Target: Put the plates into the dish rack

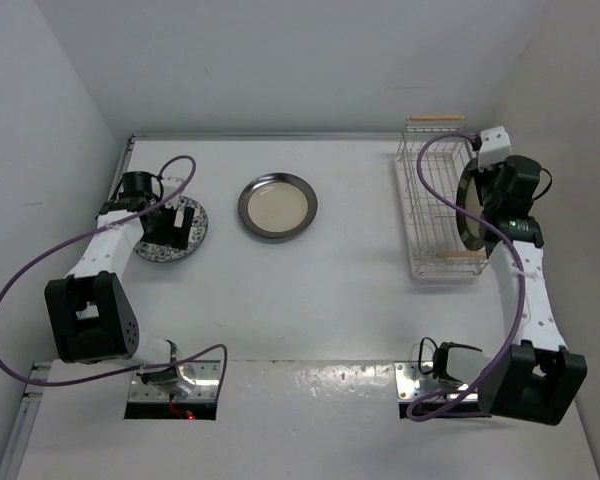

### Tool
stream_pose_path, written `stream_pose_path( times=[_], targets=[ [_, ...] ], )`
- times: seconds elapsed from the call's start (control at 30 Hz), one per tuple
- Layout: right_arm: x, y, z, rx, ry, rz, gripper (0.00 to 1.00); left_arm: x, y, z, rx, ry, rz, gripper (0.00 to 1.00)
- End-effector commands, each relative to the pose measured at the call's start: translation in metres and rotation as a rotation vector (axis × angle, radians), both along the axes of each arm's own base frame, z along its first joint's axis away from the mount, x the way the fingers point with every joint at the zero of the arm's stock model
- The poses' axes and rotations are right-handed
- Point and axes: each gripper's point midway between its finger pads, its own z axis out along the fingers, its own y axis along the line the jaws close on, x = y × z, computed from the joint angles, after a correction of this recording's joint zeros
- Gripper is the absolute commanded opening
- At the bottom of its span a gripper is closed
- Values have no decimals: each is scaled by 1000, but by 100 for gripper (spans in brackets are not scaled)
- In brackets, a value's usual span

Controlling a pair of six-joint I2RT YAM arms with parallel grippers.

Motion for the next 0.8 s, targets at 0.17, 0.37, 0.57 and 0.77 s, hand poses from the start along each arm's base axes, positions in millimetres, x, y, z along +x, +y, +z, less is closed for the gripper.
stream_pose_path(
  times=[0.17,0.37,0.57,0.77],
  targets=[
    [5,1,31,-39,-161,17,0,7,-1,11,8,-29,-11,100],
    [3,9,-5,12,-94,45,0,7,1,11,24,-21,-22,100],
    [3,5,-19,53,-69,16,12,10,3,10,17,2,-26,100],
    [10,-1,-25,83,-81,17,19,17,8,7,0,32,-25,100]
  ],
)
